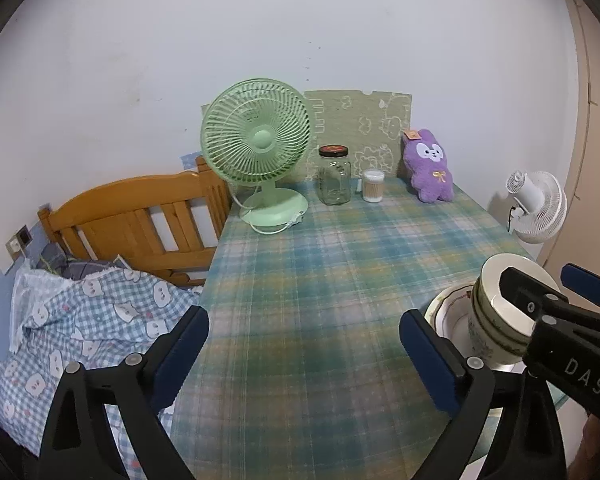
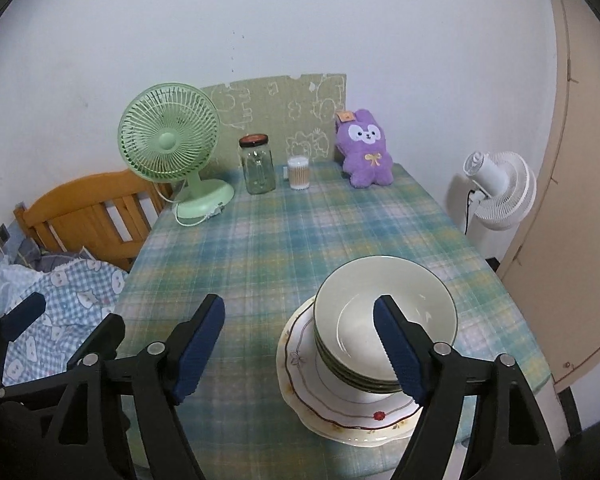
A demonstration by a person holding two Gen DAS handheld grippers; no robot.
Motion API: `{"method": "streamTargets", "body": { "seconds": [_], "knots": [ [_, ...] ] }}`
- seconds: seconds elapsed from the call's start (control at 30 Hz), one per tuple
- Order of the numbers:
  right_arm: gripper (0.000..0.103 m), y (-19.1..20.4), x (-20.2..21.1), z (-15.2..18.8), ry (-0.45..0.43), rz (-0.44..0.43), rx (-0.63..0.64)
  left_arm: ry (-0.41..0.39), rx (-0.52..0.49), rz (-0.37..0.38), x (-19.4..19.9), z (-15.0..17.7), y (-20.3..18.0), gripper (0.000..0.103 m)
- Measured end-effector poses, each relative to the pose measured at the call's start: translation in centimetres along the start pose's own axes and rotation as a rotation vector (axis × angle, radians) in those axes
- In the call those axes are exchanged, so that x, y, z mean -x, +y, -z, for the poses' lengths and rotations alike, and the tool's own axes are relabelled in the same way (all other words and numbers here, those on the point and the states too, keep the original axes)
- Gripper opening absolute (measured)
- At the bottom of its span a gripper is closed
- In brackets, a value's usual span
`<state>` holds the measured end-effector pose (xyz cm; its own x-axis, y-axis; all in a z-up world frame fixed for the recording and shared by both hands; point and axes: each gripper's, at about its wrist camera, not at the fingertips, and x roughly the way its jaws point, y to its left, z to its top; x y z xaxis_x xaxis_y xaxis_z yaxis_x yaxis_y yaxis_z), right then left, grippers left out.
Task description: Organize plates and bowls
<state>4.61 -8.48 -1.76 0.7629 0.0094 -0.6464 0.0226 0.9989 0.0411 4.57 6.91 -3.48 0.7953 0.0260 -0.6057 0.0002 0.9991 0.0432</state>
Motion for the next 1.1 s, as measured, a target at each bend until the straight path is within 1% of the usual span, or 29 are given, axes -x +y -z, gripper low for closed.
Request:
{"method": "streamTargets", "body": {
  "seconds": [0.1, 0.27, 0.37, 0.53, 0.77, 1.1],
  "knots": [
    [0.081, -0.2, 0.1, 1.2, -0.024, -0.006, -0.001, -0.02, 0.022, -0.011, 0.4, 1.4, 0.4, 0.1],
    [0.083, -0.7, 0.6, 3.2, -0.055, -0.028, -0.011, -0.068, 0.027, -0.039, 1.5, 3.3, 0.5, 0.102],
    [0.084, -1.0, 1.1, 4.3, -0.08, -0.019, 0.002, -0.098, 0.057, -0.041, 2.0, 4.3, 0.9, 0.103],
    [0.084, -1.8, 1.6, 5.5, -0.092, -0.026, 0.0, -0.116, 0.083, -0.042, 2.6, 5.3, 0.9, 0.103],
    [0.084, -1.8, 2.4, 6.1, -0.113, -0.042, 0.026, -0.121, 0.095, -0.045, 3.3, 5.7, 0.5, 0.103],
    [0.084, -1.8, 3.3, 5.5, -0.122, -0.045, 0.016, -0.13, 0.087, -0.044, 3.9, 5.0, 0.6, 0.103]
  ]
}}
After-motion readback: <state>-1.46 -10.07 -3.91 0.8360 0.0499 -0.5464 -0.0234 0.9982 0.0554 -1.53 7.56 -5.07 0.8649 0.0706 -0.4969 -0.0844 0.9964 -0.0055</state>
